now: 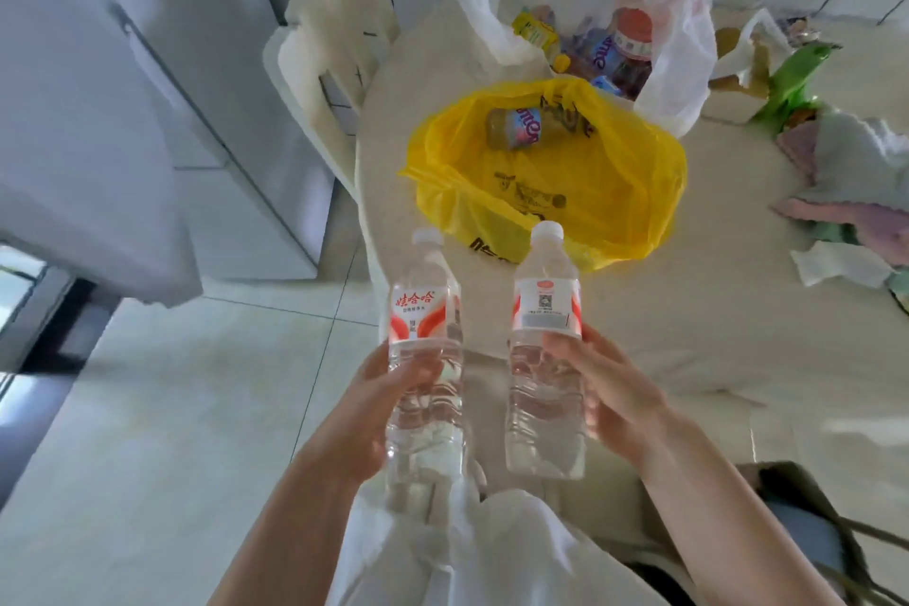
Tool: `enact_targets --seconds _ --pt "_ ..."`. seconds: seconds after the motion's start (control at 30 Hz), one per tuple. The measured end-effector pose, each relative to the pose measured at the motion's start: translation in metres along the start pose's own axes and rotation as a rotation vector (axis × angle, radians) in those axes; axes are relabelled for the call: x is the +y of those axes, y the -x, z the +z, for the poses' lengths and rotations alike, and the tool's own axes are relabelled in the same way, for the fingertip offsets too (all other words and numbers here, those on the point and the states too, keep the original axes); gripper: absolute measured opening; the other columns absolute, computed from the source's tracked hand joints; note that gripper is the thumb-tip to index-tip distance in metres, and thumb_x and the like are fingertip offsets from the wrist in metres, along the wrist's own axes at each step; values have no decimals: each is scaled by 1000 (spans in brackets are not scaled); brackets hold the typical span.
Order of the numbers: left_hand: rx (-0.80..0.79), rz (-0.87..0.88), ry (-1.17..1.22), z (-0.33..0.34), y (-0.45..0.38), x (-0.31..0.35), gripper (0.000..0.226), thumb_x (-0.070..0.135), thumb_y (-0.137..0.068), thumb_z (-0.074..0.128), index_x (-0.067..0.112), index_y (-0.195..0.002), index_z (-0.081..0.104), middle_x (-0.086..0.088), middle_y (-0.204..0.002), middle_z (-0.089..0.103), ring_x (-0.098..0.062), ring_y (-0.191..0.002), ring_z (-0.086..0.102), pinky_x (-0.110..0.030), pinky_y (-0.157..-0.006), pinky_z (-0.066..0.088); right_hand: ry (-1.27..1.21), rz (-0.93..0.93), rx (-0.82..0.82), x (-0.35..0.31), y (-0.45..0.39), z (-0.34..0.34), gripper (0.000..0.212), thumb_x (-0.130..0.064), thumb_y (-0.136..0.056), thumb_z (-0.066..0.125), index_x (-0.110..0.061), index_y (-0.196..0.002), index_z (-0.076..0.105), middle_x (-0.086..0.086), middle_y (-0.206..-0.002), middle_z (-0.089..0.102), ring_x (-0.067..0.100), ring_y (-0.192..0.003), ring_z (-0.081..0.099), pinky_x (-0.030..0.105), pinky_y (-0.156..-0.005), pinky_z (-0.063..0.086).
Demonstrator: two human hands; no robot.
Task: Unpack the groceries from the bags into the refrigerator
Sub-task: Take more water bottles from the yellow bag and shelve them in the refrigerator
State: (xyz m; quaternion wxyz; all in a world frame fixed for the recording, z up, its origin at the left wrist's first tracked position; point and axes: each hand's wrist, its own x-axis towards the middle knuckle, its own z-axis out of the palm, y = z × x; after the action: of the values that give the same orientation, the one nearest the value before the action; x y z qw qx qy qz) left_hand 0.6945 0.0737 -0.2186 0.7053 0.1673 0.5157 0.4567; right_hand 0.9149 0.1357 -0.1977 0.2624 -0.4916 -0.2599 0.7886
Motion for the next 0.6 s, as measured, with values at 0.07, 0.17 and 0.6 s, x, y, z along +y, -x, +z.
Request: enact_targets --seconds 0.07,0.17,0.6 --pt "52 12 39 -9 24 -14 31 8 -63 71 9 -93 73 -17 -86 68 -30 -72 66 -38 -65 56 3 40 -14 11 5 12 54 -20 -72 69 -11 -124 57 25 -112 67 39 -100 66 49 -82 57" --pt "126 43 89 -26 56 -32 54 18 -55 80 3 -106 66 -21 -89 66 -33 -75 65 -42 -69 55 44 118 -41 26 9 30 54 -25 -74 69 -9 -124 57 25 -116 65 42 -105 64 51 -86 55" --pt "441 201 309 -122 166 -84 51 15 -67 74 0 -114 60 -23 -96 67 -34 -82 67 -38 -68 57 424 343 -386 106 -5 158 53 -20 -76 71 -4 -123 56 18 -100 69 32 -91 67 45 -81 55"
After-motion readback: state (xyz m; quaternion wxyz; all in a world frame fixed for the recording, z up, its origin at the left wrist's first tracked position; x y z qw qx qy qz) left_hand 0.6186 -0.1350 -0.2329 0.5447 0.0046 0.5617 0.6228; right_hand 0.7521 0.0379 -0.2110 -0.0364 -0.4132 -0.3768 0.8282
